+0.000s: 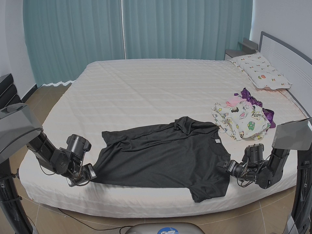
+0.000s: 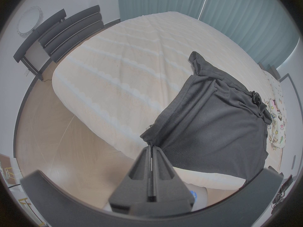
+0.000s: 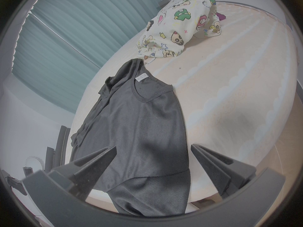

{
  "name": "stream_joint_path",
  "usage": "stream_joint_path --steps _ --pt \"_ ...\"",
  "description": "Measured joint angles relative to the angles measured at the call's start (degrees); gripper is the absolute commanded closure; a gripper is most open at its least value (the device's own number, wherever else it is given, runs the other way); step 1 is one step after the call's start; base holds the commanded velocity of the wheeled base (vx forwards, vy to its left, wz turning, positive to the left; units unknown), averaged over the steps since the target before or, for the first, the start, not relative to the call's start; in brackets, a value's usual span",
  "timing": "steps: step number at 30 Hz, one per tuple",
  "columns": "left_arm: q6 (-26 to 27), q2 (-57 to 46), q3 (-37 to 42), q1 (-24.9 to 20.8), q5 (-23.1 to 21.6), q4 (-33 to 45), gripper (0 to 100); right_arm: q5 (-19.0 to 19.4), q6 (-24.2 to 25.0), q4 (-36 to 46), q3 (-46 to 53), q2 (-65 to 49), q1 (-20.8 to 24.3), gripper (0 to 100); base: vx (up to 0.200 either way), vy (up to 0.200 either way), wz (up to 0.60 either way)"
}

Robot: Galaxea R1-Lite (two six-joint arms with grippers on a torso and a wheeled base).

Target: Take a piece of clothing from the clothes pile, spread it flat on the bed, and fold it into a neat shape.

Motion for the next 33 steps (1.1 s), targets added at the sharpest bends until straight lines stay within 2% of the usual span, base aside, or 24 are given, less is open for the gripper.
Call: stream_joint_path --steps 6,7,15,20,26,33 --pt "0.06 0.0 -0.02 0.09 -0.02 -0.17 100 -0.49 -0.07 1.4 -1.77 0.99 -0.02 0 0.0 0.0 0.0" --pt "0.06 0.0 -0.05 0.09 -0.02 -0.26 100 -0.49 -0.11 1.43 -2.02 1.16 -0.02 100 0.0 0.0 0.0" --pt "0.0 0.02 -0.22 0.22 -0.22 -0.5 100 -1.96 -0.33 0.57 -4.19 2.45 -0.05 100 0.0 0.0 0.0" --pt "-0.68 0.02 -1.07 0.9 -2.08 -1.56 100 -2.16 1.84 -2.86 -5.33 1.93 -0.91 100 0.0 0.0 0.0" --pt "-5.5 1.07 -3.88 2.8 -2.84 -5.97 100 -3.19 5.47 -8.02 -6.12 0.41 -1.96 100 0.0 0.0 0.0" --pt "-7.52 4.29 -5.49 3.74 -2.73 -10.24 100 -3.9 3.67 -3.28 -10.68 -0.05 -1.35 100 0.0 0.0 0.0"
